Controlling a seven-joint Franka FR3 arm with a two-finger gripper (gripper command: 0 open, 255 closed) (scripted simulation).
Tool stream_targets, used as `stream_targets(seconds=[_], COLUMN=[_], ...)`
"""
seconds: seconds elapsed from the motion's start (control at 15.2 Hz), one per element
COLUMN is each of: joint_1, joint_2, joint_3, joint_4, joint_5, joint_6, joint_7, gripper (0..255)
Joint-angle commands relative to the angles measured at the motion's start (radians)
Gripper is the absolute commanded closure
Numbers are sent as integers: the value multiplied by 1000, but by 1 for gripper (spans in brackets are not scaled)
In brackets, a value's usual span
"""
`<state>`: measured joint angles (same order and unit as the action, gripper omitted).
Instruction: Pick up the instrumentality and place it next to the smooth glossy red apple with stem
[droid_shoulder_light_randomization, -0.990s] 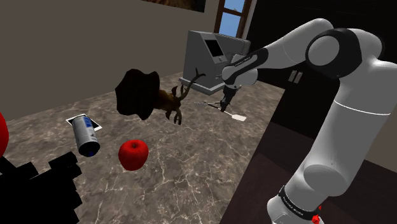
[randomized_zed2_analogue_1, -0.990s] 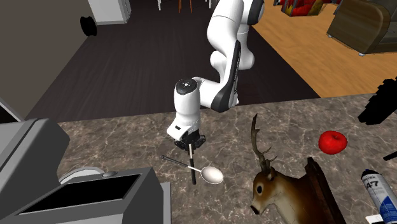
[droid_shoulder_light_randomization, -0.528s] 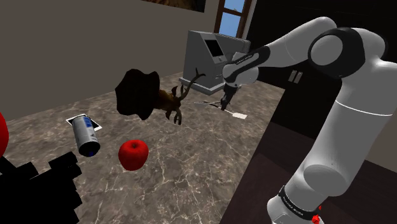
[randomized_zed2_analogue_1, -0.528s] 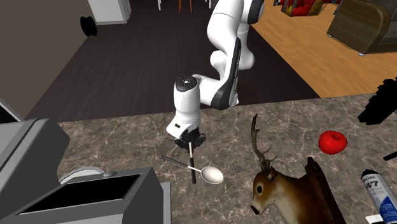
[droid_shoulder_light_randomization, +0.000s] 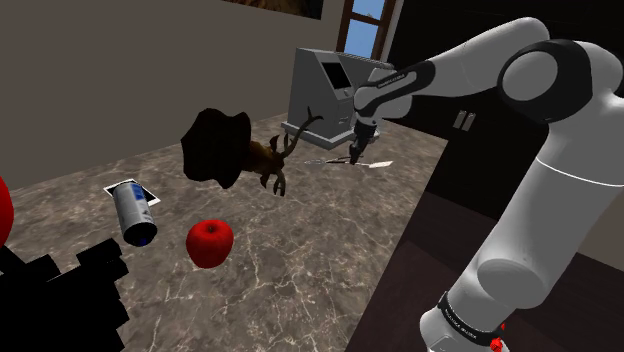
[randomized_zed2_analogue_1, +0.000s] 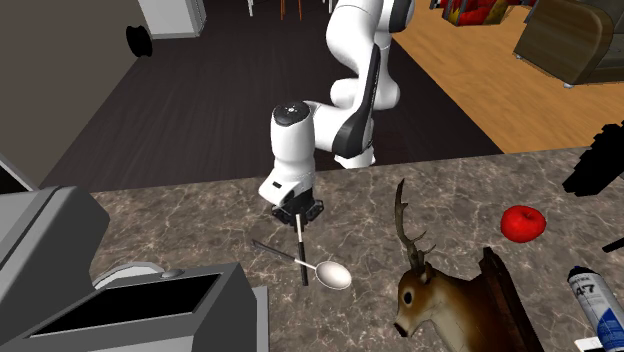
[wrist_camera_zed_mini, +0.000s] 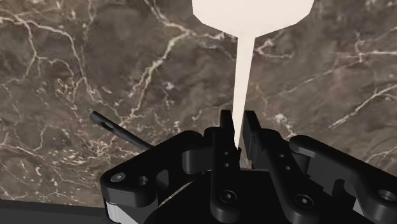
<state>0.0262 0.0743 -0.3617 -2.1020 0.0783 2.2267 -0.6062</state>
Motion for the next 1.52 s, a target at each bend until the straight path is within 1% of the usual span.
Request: stream_targets(seconds=[0.0,0.73,1.45], joint_1=[1,4,5], joint_2=[-14,-70,-98], joint_3=[0,0,2], joint_4=[11,101,213], joint_5=[-8,-36,-49], joint_6=[-25,-166,-304], joint_7=[6,29,42], gripper=[255,255,255])
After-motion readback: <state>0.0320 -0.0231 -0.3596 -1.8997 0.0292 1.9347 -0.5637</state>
